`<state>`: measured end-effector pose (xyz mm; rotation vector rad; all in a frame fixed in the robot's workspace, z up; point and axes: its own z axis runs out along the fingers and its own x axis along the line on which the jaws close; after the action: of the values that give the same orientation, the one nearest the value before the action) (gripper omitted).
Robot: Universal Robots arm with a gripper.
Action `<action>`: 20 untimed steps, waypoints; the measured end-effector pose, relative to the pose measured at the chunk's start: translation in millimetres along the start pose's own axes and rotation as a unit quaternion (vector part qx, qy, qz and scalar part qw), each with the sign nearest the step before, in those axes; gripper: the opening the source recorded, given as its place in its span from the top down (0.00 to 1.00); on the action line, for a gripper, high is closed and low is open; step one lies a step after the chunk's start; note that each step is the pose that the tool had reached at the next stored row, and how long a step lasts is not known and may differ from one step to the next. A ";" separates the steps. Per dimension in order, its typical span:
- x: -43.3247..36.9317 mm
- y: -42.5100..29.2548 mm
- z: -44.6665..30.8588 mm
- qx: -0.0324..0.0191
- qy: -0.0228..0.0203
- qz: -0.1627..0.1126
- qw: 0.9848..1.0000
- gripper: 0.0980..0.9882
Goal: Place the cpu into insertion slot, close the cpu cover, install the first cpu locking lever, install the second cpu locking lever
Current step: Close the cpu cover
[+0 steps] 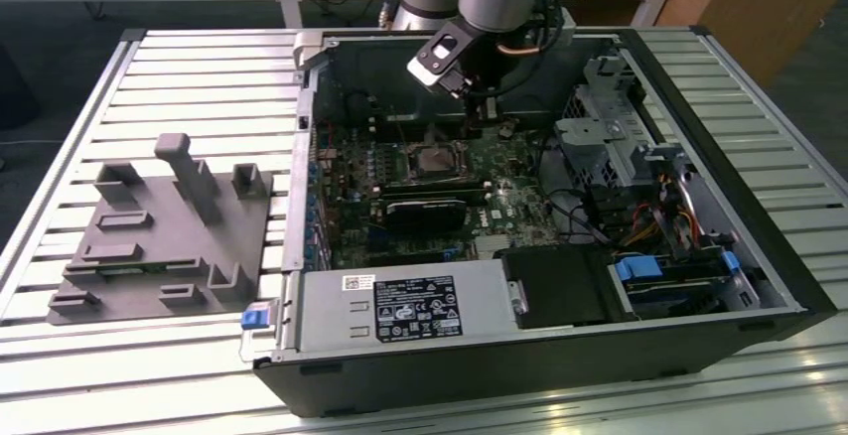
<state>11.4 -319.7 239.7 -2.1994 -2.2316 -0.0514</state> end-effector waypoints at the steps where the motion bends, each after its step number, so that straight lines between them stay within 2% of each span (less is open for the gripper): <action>1: 0.0 -0.9 0.1 0.000 0.000 0.000 1.000 0.98; 9: 0.1 -8.7 2.0 0.000 0.000 0.000 1.000 0.98; 20: 0.3 -24.8 3.0 0.000 0.000 0.000 1.000 0.98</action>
<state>-13.3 -319.7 236.3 -2.1994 -2.2316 -0.0514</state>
